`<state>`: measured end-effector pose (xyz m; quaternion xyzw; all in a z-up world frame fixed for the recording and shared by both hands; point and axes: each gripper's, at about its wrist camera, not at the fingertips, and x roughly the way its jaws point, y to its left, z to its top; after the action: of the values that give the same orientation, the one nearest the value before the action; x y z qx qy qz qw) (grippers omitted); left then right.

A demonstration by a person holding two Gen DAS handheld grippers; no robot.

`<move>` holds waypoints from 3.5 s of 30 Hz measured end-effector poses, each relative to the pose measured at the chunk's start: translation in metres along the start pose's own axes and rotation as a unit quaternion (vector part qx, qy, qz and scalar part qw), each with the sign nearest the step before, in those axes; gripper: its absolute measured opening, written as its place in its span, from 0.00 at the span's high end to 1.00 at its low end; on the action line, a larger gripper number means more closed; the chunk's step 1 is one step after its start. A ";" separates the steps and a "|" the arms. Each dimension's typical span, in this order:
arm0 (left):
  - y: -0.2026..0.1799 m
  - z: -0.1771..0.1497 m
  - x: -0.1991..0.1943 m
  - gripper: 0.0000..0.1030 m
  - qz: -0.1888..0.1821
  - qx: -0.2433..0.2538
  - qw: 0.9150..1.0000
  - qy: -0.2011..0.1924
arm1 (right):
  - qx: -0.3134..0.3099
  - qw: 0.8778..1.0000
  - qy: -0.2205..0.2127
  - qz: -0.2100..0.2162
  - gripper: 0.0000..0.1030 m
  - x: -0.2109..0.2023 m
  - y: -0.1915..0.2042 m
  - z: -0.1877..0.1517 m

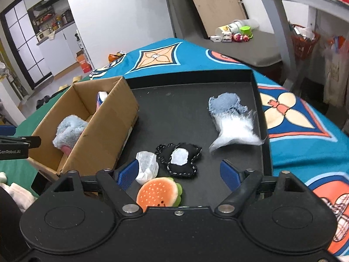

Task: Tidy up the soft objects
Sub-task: 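Reach the right gripper to the burger plush and grasp it, then carry the burger plush into the box and open the right gripper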

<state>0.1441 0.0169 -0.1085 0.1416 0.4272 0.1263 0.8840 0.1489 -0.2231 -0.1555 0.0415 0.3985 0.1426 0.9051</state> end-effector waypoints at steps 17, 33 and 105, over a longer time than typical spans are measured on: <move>-0.035 0.005 0.005 0.25 0.019 0.055 0.998 0.021 | 0.017 0.996 0.064 0.055 0.21 0.037 -0.003 -0.024; -0.040 0.003 0.015 0.18 0.017 0.048 0.998 0.048 | 0.007 0.997 0.075 0.030 0.60 0.035 -0.004 -0.030; 0.040 -0.025 0.031 0.92 -0.087 -0.077 0.993 -0.001 | -0.190 0.981 -0.049 0.000 0.40 0.025 0.143 0.054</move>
<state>0.1388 0.0683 -0.1319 0.0352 0.4263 0.0816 0.9002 0.1720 -0.0767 -0.1091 -0.1238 0.3192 0.2133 0.9150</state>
